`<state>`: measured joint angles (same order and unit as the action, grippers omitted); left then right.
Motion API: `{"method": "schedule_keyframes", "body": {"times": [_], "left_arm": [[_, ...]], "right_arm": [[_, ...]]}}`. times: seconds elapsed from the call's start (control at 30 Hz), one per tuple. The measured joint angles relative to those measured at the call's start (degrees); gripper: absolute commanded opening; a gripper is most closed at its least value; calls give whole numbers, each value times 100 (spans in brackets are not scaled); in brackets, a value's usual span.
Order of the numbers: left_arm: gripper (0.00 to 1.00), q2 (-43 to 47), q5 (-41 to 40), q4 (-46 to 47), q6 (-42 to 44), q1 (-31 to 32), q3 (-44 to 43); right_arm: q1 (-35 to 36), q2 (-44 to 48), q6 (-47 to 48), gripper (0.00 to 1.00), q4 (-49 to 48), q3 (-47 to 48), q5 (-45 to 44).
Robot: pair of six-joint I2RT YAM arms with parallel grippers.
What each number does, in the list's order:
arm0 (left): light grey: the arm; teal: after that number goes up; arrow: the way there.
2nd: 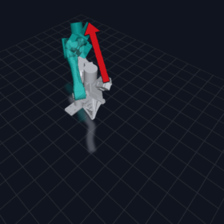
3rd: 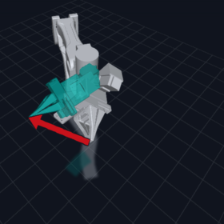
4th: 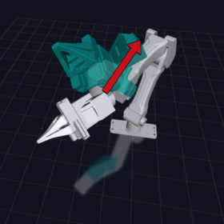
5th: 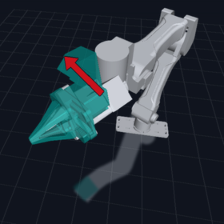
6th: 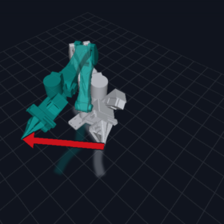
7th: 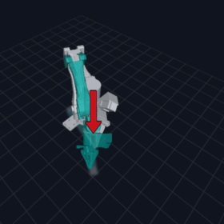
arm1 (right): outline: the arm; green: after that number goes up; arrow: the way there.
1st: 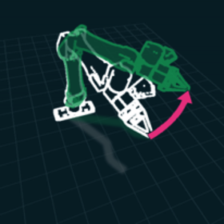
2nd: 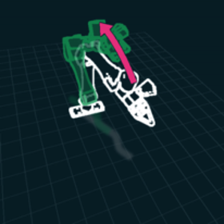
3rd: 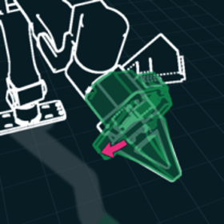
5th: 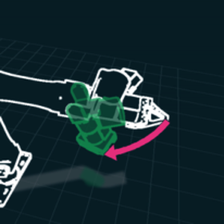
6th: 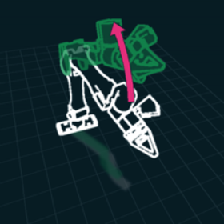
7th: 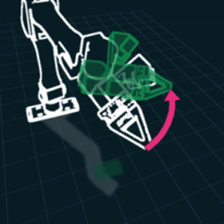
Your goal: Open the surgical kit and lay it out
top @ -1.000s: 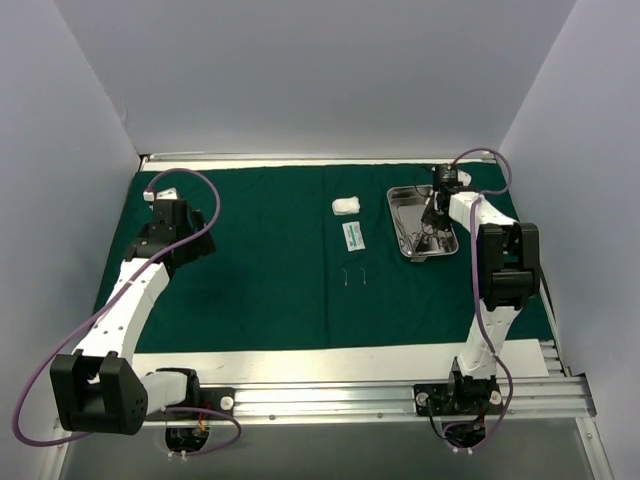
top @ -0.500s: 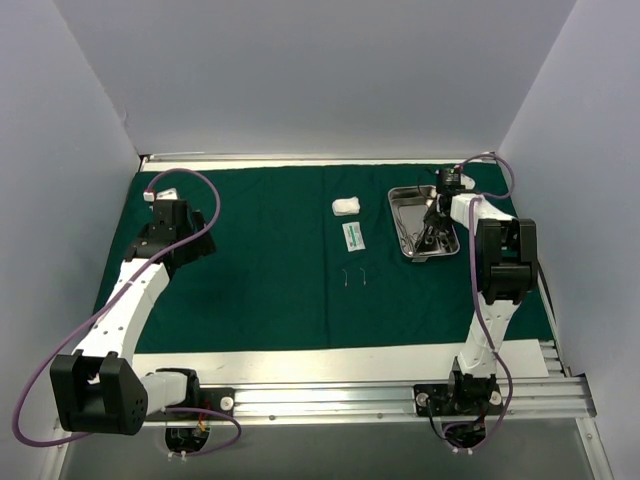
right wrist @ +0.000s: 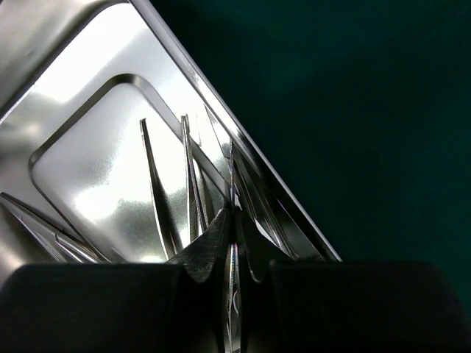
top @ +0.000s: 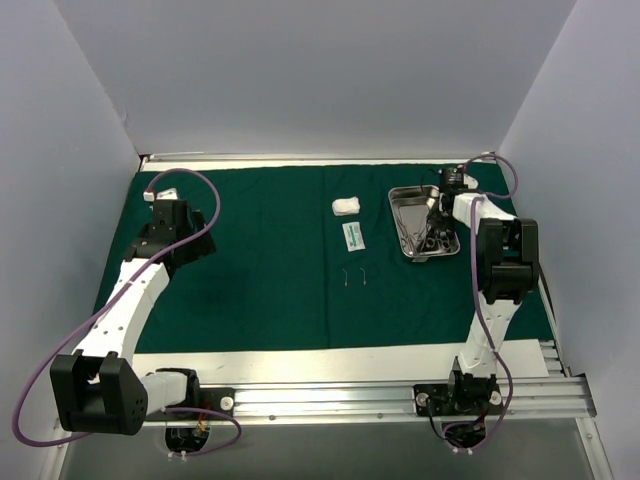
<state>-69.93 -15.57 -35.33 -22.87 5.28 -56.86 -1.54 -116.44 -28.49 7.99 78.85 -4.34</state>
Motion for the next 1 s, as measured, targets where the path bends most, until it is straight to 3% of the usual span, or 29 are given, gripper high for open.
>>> {"method": "schedule_keyframes", "body": {"times": [0.27,0.47,0.7,1.0], "left_arm": [[94,61,114,0,-37,133,0],[94,323,70,-26,-170,809,-17],[94,640,-420,223,-149,2671,-17],[95,485,-1248,1698,708,4898,28]], "right_arm": [[74,697,-2,0,251,2,17],[667,1602,-114,0,251,17,17],[1930,1902,-398,0,291,72,125],[3145,1902,-938,0,872,490,-199]]}}
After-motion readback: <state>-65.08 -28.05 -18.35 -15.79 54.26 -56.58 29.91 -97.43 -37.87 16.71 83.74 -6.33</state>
